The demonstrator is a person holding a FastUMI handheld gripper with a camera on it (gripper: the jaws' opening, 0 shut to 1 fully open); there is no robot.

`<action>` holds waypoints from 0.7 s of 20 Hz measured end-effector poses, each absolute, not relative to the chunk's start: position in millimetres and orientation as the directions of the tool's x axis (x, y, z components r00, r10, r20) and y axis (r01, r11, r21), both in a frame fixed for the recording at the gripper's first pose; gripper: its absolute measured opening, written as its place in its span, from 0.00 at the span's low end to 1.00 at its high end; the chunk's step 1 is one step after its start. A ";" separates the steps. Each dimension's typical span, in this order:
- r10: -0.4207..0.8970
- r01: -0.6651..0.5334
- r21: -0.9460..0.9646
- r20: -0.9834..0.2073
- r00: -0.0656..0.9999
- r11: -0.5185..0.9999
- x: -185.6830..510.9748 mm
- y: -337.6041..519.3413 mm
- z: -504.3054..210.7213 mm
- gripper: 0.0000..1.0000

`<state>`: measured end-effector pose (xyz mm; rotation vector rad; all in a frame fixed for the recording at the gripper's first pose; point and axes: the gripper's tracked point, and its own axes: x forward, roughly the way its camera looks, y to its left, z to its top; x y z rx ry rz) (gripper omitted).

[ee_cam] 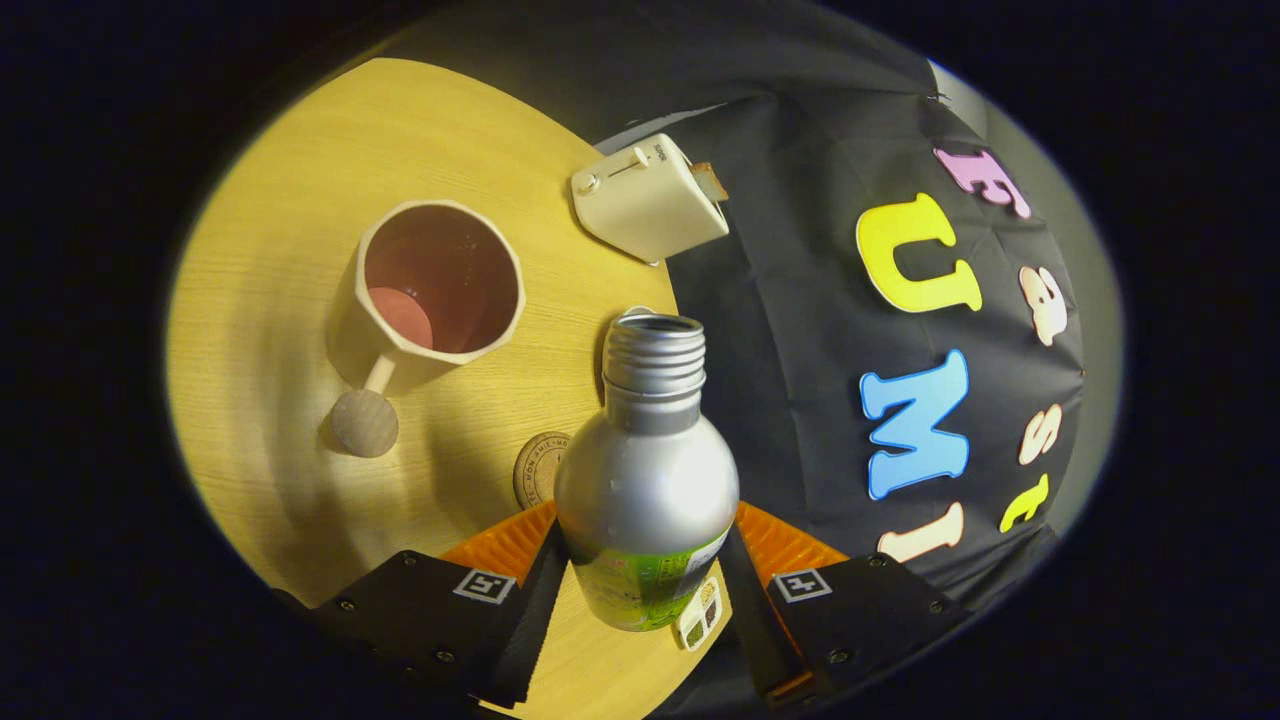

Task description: Take the bottle from table, then pour the juice into the cup, finally place the bottle on the coaster

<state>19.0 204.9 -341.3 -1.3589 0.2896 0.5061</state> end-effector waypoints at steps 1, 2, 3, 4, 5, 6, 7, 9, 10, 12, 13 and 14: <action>0.186 -0.496 -0.862 -0.474 0.861 0.099 19.7 207.6 -337.2 0.79; 0.191 -0.490 -0.869 -0.471 0.861 0.068 24.8 210.5 -334.9 0.79; 0.195 -0.485 -0.874 -0.469 0.861 0.040 27.1 212.0 -333.0 0.79; 0.200 -0.480 -0.877 -0.468 0.861 0.015 29.1 213.9 -332.9 0.79; 0.202 -0.476 -0.880 -0.468 0.860 -0.012 30.2 214.8 -331.8 0.79; 0.206 -0.471 -0.882 -0.467 0.860 -0.034 29.9 216.3 -331.6 0.79; 0.209 -0.466 -0.883 -0.466 0.860 -0.056 31.9 217.0 -331.3 0.79; 0.213 -0.450 -0.887 -0.462 0.861 -0.104 33.5 219.8 -331.5 0.79; 0.215 -0.441 -0.888 -0.459 0.862 -0.128 35.3 220.9 -330.3 0.79; 0.217 -0.423 -0.890 -0.453 0.864 -0.172 36.8 222.5 -328.0 0.79; 0.219 -0.416 -0.888 -0.453 0.864 -0.194 37.0 223.7 -326.2 0.79; 0.220 -0.412 -0.886 -0.455 0.863 -0.215 37.4 225.2 -327.0 0.79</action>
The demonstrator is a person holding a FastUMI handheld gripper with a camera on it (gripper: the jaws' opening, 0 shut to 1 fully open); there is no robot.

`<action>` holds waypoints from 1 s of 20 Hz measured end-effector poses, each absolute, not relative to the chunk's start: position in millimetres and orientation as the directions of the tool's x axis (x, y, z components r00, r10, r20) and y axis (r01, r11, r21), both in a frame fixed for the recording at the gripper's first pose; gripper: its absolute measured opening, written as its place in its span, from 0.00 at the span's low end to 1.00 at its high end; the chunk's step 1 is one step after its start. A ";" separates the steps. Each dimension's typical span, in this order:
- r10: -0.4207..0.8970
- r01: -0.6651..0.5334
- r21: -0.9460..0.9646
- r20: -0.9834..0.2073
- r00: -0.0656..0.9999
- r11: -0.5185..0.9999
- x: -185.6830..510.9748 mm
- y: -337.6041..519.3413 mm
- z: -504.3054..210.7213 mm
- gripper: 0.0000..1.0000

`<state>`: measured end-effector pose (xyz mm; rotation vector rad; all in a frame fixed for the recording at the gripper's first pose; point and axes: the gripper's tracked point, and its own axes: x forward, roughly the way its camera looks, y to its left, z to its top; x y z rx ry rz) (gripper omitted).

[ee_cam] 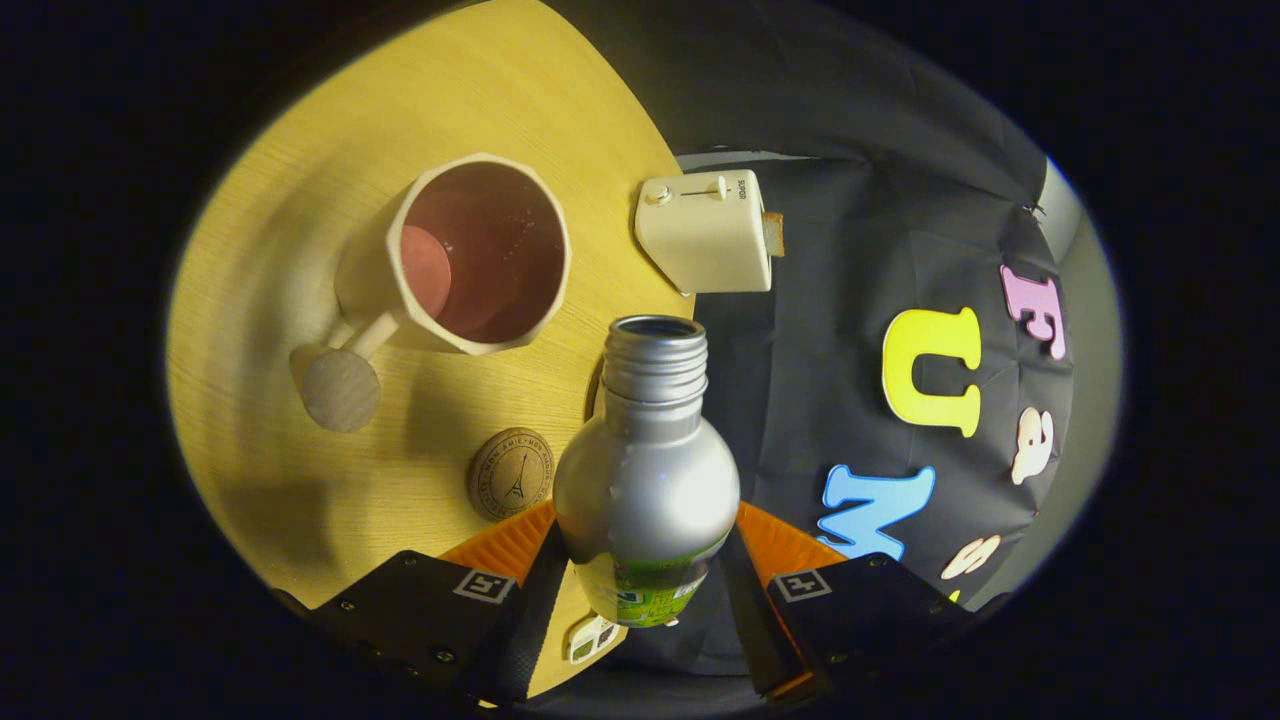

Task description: Take the bottle from table, then pour the juice into the cup, finally place the bottle on the coaster

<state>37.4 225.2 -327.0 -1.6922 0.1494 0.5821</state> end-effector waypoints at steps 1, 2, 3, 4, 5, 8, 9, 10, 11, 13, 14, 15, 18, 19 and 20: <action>0.226 -0.407 -0.884 -0.456 0.861 -0.230 37.8 227.1 -327.2 0.79; 0.230 -0.401 -0.883 -0.455 0.860 -0.244 37.9 228.7 -326.7 0.79; 0.233 -0.396 -0.882 -0.454 0.860 -0.256 37.5 229.7 -325.5 0.79; 0.238 -0.389 -0.881 -0.452 0.860 -0.269 38.4 232.0 -325.1 0.79; 0.242 -0.380 -0.880 -0.450 0.860 -0.285 38.8 233.8 -323.5 0.79; 0.258 -0.341 -0.875 -0.437 0.862 -0.345 41.7 238.2 -319.3 0.79; 0.258 -0.329 -0.871 -0.435 0.863 -0.365 43.6 238.8 -318.6 0.79; 0.257 -0.319 -0.865 -0.433 0.864 -0.387 45.1 239.2 -318.3 0.79; 0.257 -0.308 -0.859 -0.432 0.865 -0.408 46.9 239.9 -317.0 0.79; 0.260 -0.290 -0.847 -0.432 0.864 -0.445 47.9 241.9 -316.0 0.79; 0.262 -0.280 -0.841 -0.432 0.863 -0.464 47.5 243.7 -315.7 0.79; 0.267 -0.269 -0.836 -0.430 0.862 -0.478 47.3 245.7 -314.8 0.79; 0.279 -0.250 -0.823 -0.433 0.857 -0.510 46.9 251.7 -314.9 0.79; 0.281 -0.241 -0.820 -0.430 0.858 -0.520 47.7 253.0 -313.8 0.79; 0.285 -0.231 -0.816 -0.427 0.858 -0.529 48.0 255.0 -313.5 0.79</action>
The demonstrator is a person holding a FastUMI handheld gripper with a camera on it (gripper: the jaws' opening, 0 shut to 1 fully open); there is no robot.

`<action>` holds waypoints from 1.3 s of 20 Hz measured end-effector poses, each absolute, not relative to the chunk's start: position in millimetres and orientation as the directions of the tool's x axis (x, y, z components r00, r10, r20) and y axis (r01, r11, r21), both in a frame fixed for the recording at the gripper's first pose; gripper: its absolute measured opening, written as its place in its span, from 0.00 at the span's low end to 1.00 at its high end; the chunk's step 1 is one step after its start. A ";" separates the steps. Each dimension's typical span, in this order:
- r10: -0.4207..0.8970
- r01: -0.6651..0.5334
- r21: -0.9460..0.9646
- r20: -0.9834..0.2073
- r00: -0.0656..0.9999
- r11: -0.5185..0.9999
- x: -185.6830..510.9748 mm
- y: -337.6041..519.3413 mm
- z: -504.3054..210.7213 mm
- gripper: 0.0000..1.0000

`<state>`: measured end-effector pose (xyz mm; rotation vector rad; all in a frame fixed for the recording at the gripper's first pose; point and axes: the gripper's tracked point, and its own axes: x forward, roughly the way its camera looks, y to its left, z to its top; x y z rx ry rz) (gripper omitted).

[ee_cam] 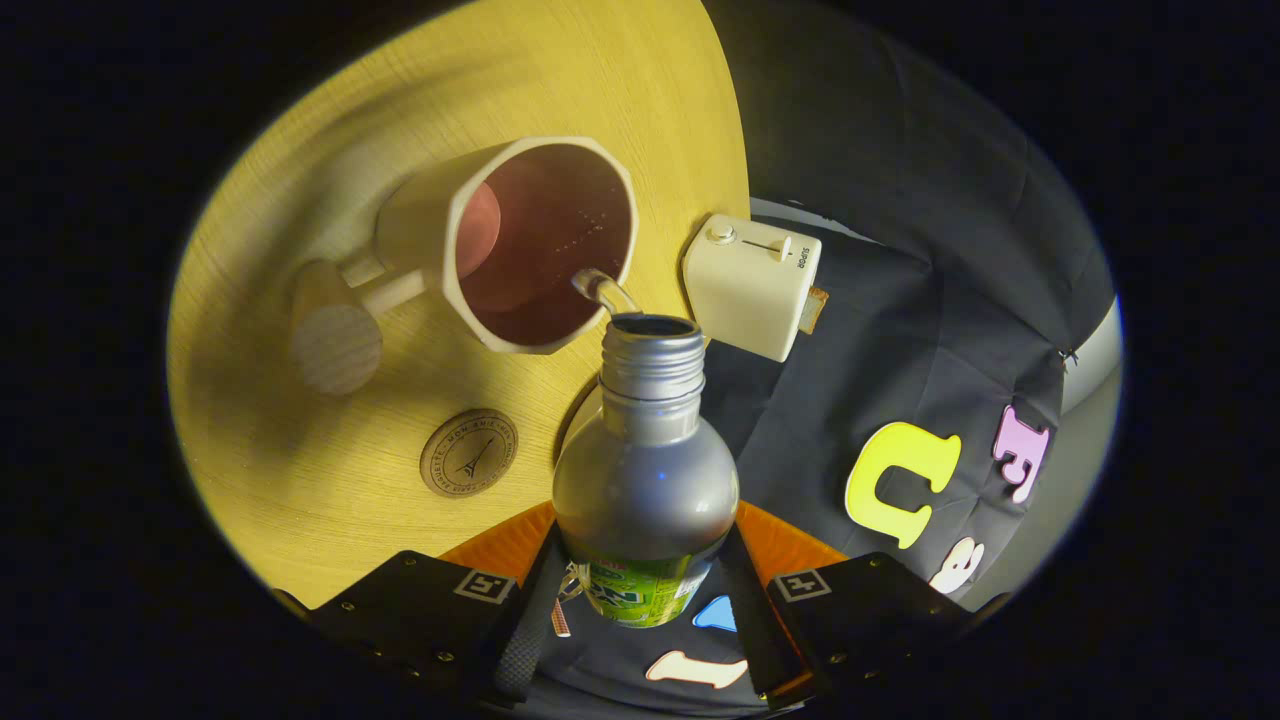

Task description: Take the bottle from table, then pour the juice into the cup, finally place the bottle on the coaster

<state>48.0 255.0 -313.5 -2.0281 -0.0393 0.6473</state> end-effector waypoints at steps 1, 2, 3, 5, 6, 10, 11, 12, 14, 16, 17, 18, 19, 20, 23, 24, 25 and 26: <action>0.284 -0.223 -0.812 -0.425 0.860 -0.539 48.9 255.2 -312.1 0.79; 0.288 -0.218 -0.810 -0.424 0.859 -0.544 49.3 256.6 -312.8 0.79; 0.288 -0.215 -0.808 -0.424 0.859 -0.549 51.1 257.1 -312.2 0.79; 0.288 -0.208 -0.803 -0.423 0.859 -0.559 50.8 257.6 -310.8 0.79; 0.289 -0.207 -0.803 -0.423 0.859 -0.559 51.8 258.6 -311.1 0.79; 0.290 -0.199 -0.802 -0.417 0.861 -0.563 54.4 258.9 -308.9 0.79; 0.291 -0.195 -0.801 -0.415 0.862 -0.566 54.5 258.6 -307.4 0.79; 0.292 -0.192 -0.801 -0.414 0.862 -0.567 54.8 258.6 -306.5 0.79; 0.296 -0.184 -0.800 -0.410 0.863 -0.572 56.0 258.5 -304.7 0.79; 0.298 -0.176 -0.798 -0.406 0.864 -0.576 57.6 258.5 -302.6 0.79; 0.297 -0.173 -0.797 -0.404 0.865 -0.578 57.7 258.3 -301.4 0.79; 0.299 -0.169 -0.796 -0.401 0.866 -0.581 58.3 258.3 -300.9 0.79; 0.301 -0.166 -0.795 -0.401 0.865 -0.583 57.6 259.1 -300.9 0.79; 0.303 -0.163 -0.794 -0.401 0.865 -0.585 57.7 259.4 -300.1 0.79; 0.307 -0.156 -0.792 -0.399 0.864 -0.590 57.0 260.0 -299.1 0.79; 0.308 -0.153 -0.791 -0.398 0.864 -0.592 56.5 260.9 -298.3 0.79; 0.310 -0.151 -0.790 -0.397 0.864 -0.594 56.1 260.8 -297.9 0.79; 0.310 -0.149 -0.788 -0.398 0.864 -0.598 56.6 260.5 -298.0 0.79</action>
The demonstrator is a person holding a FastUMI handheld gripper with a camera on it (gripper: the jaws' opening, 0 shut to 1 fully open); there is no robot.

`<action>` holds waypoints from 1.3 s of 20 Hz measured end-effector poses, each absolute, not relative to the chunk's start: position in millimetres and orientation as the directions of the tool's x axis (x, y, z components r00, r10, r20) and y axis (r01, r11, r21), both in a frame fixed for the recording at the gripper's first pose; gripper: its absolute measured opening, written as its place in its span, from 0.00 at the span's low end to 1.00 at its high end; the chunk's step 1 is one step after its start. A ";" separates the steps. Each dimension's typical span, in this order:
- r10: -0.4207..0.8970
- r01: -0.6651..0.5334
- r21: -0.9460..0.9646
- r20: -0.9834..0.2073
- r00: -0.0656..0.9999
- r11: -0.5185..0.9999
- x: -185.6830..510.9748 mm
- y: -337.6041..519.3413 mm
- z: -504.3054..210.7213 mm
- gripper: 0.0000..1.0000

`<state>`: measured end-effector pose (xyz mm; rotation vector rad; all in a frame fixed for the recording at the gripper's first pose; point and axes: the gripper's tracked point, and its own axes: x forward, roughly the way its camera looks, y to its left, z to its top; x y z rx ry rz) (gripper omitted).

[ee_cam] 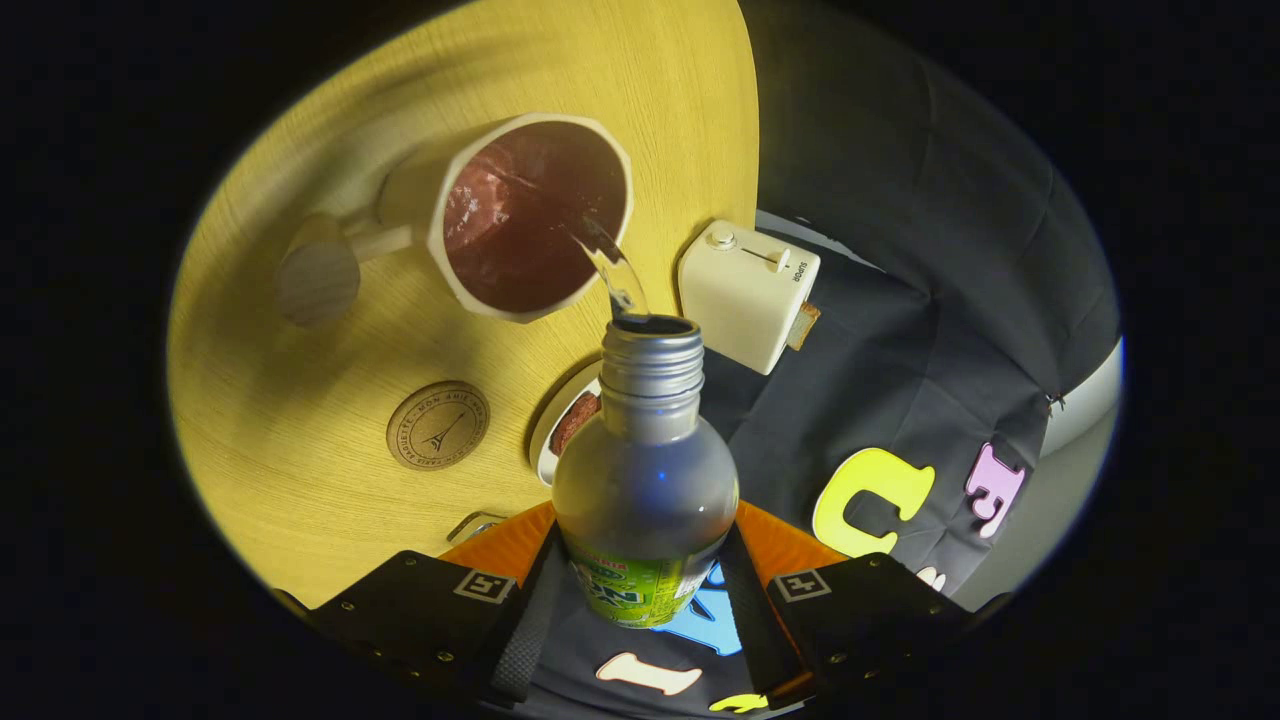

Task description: Take the bottle from table, then pour the juice into the cup, finally place the bottle on the coaster

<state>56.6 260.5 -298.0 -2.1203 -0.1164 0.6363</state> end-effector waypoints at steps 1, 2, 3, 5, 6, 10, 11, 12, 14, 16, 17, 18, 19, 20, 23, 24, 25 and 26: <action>0.309 -0.147 -0.785 -0.398 0.864 -0.602 56.8 260.1 -297.9 0.79; 0.308 -0.145 -0.782 -0.399 0.864 -0.606 57.4 260.2 -298.0 0.79; 0.308 -0.142 -0.779 -0.399 0.864 -0.611 57.1 259.5 -297.2 0.79; 0.309 -0.135 -0.776 -0.396 0.865 -0.616 58.5 260.0 -296.1 0.79; 0.310 -0.132 -0.774 -0.395 0.865 -0.619 59.2 260.5 -296.3 0.79; 0.312 -0.127 -0.767 -0.399 0.862 -0.629 57.6 262.9 -297.2 0.79; 0.313 -0.126 -0.764 -0.401 0.861 -0.632 57.6 263.4 -297.8 0.79; 0.312 -0.125 -0.761 -0.402 0.861 -0.636 57.0 263.7 -297.3 0.79; 0.313 -0.120 -0.754 -0.405 0.859 -0.646 56.6 265.1 -298.2 0.79; 0.312 -0.112 -0.744 -0.406 0.859 -0.659 56.4 266.3 -298.7 0.79; 0.311 -0.108 -0.738 -0.407 0.859 -0.666 56.3 266.7 -298.9 0.79; 0.313 -0.103 -0.734 -0.407 0.858 -0.672 56.9 267.6 -298.8 0.79; 0.313 -0.100 -0.730 -0.408 0.858 -0.676 57.1 267.8 -298.9 0.79; 0.312 -0.098 -0.725 -0.409 0.857 -0.681 56.4 267.6 -299.4 0.79; 0.310 -0.091 -0.715 -0.410 0.857 -0.693 54.6 268.3 -299.2 0.79; 0.311 -0.088 -0.713 -0.410 0.857 -0.696 54.5 269.4 -300.2 0.79; 0.312 -0.086 -0.711 -0.410 0.857 -0.698 53.4 269.5 -299.8 0.79; 0.314 -0.083 -0.709 -0.410 0.857 -0.700 51.9 270.9 -299.8 0.79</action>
